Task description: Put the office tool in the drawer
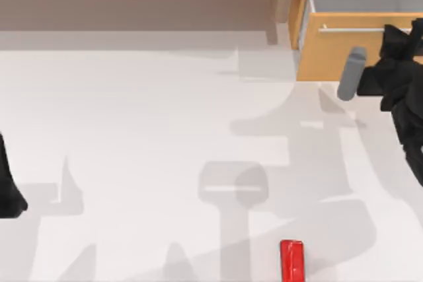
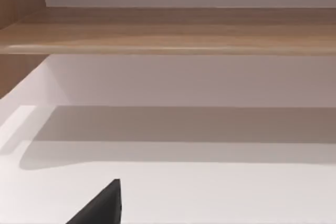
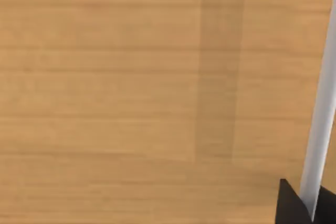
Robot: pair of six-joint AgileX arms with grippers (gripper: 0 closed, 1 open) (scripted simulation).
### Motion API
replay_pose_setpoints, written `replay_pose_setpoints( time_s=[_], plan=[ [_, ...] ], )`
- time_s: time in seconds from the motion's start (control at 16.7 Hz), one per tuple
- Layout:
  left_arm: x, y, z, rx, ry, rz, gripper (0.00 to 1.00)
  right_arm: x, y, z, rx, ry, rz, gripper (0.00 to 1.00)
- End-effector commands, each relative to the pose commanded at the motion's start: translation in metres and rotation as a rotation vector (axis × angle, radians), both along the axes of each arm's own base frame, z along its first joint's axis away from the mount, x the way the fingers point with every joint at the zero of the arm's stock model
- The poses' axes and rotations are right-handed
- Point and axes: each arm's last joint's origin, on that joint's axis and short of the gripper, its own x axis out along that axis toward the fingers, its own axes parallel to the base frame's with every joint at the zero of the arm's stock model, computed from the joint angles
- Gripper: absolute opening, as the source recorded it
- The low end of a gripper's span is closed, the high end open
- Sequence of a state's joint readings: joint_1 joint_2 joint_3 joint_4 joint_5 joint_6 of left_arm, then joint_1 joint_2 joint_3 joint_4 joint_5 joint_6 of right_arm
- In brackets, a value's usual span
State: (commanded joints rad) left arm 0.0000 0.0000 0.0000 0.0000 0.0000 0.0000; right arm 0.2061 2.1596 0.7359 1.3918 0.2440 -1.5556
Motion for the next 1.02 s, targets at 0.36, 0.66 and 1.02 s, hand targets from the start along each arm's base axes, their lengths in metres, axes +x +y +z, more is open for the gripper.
replay_pose_setpoints(
  time_s=[0.36,0.66,1.02],
  plan=[
    [0.0,0.0,0.0,0.0,0.0,0.0,1.0,-0.05,0.001,0.003,0.005,-0.012,0.004,0.0],
    [0.0,0.0,0.0,0.0,0.0,0.0,1.0,-0.052,0.0,0.005,0.006,-0.02,0.001,0.0],
    [0.0,0.0,0.0,0.0,0.0,0.0,1.0,-0.09,0.0,0.0,-0.003,0.004,-0.004,0.0]
  ],
)
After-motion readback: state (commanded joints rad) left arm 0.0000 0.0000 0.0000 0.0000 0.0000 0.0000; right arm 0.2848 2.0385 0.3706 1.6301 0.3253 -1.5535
